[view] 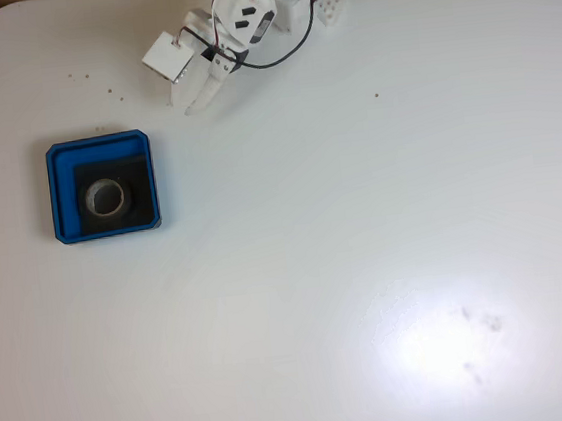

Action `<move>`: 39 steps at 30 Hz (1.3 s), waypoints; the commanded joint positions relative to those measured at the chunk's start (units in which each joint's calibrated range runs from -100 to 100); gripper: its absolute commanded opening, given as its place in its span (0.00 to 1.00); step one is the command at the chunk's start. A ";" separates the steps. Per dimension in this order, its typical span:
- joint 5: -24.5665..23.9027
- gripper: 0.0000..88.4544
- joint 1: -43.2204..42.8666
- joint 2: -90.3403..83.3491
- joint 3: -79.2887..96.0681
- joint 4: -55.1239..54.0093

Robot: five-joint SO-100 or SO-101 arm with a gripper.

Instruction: Pick the black tape roll and drop it in the blue box

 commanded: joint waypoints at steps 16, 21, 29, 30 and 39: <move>0.24 0.08 -10.07 -23.09 15.16 -0.43; 0.24 0.08 -22.48 -23.17 15.16 -0.43; 0.15 0.08 -36.74 -23.01 15.16 -0.43; -0.02 0.08 -38.89 -22.92 15.16 -0.43; -0.11 0.07 -52.47 -22.84 15.16 -0.43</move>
